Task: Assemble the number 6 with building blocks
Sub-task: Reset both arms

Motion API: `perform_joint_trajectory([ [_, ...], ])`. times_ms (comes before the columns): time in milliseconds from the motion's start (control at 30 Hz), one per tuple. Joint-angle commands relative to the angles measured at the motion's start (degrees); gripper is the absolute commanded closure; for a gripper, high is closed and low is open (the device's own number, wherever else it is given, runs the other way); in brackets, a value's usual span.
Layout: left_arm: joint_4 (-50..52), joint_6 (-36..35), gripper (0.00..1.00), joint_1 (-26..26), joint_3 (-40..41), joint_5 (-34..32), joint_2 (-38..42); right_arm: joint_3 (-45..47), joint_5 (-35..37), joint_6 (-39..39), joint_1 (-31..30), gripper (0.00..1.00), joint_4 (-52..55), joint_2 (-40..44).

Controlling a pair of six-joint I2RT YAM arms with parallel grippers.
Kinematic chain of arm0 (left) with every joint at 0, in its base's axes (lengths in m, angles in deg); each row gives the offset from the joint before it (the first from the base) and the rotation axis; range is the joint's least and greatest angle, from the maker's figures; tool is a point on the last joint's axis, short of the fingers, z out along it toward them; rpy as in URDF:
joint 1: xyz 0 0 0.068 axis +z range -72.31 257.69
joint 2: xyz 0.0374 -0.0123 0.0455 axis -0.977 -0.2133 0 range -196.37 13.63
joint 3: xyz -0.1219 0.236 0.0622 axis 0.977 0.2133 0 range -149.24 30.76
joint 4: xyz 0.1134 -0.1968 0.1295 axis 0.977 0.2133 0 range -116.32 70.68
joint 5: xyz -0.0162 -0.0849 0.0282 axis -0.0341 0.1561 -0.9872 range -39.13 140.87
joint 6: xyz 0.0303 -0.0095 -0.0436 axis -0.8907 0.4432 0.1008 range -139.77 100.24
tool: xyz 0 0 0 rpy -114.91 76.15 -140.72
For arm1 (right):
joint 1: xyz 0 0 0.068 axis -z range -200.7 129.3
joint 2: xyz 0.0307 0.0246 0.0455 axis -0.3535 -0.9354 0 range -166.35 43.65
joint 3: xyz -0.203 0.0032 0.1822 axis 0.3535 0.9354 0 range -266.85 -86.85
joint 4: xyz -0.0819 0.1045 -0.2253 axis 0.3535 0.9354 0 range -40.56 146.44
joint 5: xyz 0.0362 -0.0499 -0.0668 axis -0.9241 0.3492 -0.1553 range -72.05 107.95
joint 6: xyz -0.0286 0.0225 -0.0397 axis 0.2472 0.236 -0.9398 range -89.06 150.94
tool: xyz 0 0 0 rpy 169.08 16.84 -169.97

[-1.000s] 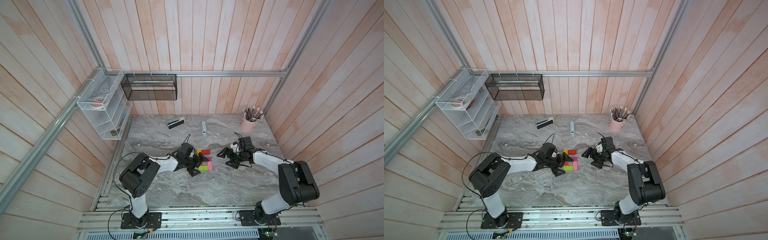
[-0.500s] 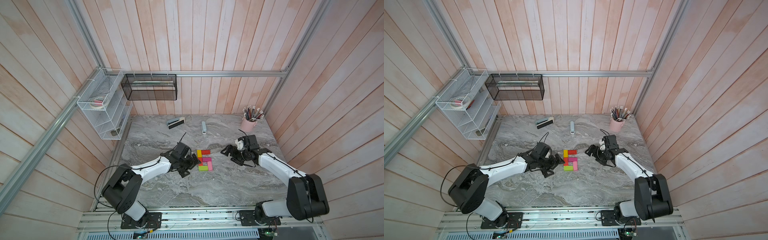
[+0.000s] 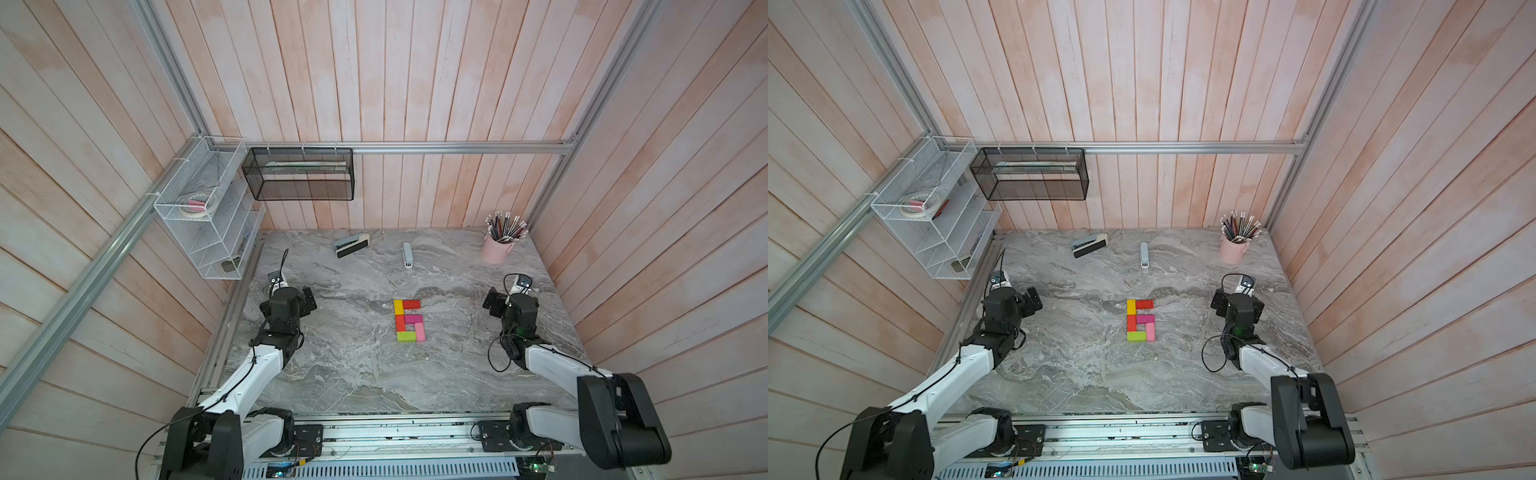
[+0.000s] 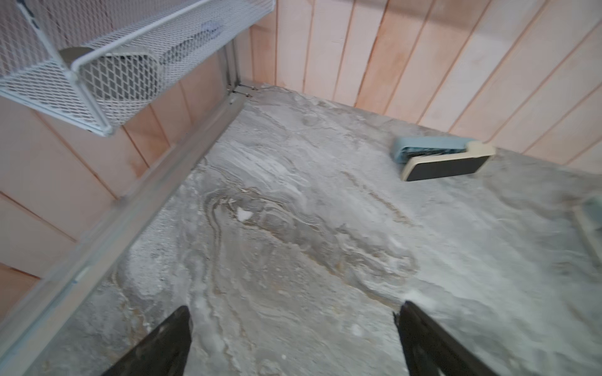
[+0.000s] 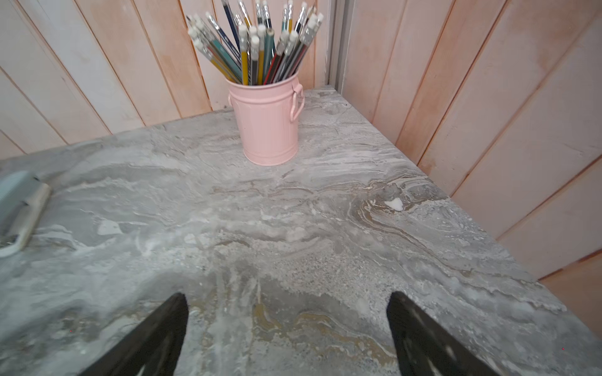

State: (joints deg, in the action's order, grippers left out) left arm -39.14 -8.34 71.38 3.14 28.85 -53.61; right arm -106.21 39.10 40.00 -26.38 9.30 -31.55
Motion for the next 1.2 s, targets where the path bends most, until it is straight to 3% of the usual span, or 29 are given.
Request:
perform_joint_trajectory([
  [0, -24.37, -10.69, 0.00, 1.16, 3.64, -2.33, -2.17, 1.87, 7.18, -7.34, 0.24, 0.02, -22.18, -2.15],
  [167, -38.05, -7.90, 0.00, 3.64, 9.41, -1.00, -7.84, 5.38, 0.55, -7.78, 0.81, 0.02, -22.20, -2.75],
  [400, -57.24, -8.24, 0.00, 4.46, 15.20, 4.32, -17.78, 13.48, 0.01, -8.87, 1.61, 0.02, -49.96, -13.85],
  [500, -54.52, -9.50, 0.00, 4.46, 13.65, 8.99, -18.84, 14.36, 0.16, -9.03, 1.64, 0.02, -55.76, -17.64],
  [600, -61.60, -10.98, 0.00, 4.50, 14.20, 9.95, -23.82, 12.77, 0.19, -8.40, 1.74, 0.02, -49.21, -15.47],
  [667, -53.09, -9.92, 0.00, 4.78, 12.35, 11.33, -21.31, 11.44, 0.28, -8.73, 1.68, 0.02, -48.30, -16.32],
  [733, -58.70, -10.73, 0.00, 4.73, 13.29, 10.72, -23.18, 11.27, 0.38, -8.55, 1.62, 0.02, -47.07, -15.80],
  [800, -55.32, -9.99, 0.00, 4.72, 12.71, 10.70, -22.04, 10.55, 0.12, -8.80, 1.60, 0.02, -46.24, -16.17],
  [1167, -58.05, -10.33, 0.00, 4.56, 13.29, 10.25, -22.85, 9.91, -0.30, -8.88, 1.62, 0.02, -44.68, -15.94],
])
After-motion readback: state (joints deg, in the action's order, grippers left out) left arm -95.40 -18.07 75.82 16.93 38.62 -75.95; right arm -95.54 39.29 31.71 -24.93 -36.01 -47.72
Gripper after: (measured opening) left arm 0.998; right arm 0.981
